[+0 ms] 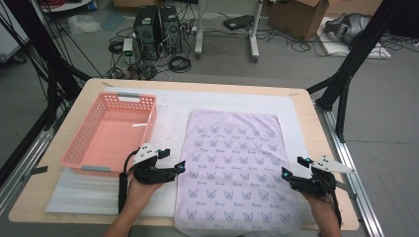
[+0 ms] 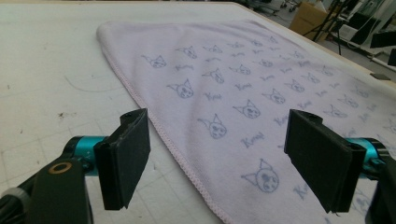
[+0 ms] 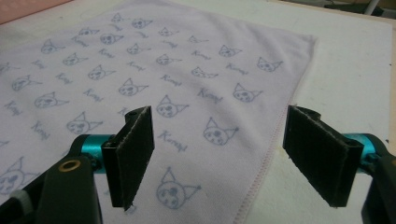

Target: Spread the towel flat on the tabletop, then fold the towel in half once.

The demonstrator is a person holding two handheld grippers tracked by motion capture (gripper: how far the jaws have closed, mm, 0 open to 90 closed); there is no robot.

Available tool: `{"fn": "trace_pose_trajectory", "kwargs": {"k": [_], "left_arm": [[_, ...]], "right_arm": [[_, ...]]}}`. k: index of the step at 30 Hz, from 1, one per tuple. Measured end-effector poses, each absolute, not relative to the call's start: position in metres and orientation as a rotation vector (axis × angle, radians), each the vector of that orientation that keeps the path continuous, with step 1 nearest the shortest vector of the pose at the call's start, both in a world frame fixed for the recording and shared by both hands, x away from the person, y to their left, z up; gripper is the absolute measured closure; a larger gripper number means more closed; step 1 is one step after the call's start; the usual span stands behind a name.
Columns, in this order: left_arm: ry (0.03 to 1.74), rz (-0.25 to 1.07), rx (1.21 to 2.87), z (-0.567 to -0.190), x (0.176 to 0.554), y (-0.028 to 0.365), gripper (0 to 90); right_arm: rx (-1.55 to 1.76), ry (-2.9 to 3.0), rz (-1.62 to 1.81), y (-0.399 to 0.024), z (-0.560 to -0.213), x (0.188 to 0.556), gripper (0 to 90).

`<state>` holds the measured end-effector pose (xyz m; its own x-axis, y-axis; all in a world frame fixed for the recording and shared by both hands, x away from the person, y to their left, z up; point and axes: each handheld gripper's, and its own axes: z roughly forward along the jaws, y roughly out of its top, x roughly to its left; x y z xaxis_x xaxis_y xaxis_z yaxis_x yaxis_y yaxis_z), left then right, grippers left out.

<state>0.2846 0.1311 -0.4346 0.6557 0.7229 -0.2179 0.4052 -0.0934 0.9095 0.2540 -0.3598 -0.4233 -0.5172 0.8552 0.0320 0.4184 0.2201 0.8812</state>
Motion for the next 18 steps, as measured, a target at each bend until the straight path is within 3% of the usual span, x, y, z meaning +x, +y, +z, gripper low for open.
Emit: {"fn": "trace_pose_trajectory", "kwargs": {"k": [18], "left_arm": [[0.952, 0.297, 1.705, -0.431, 0.303, 0.121, 24.8]], "right_arm": [[1.230, 2.037, 1.273, -0.358, -0.426, 0.269, 23.7]]}}
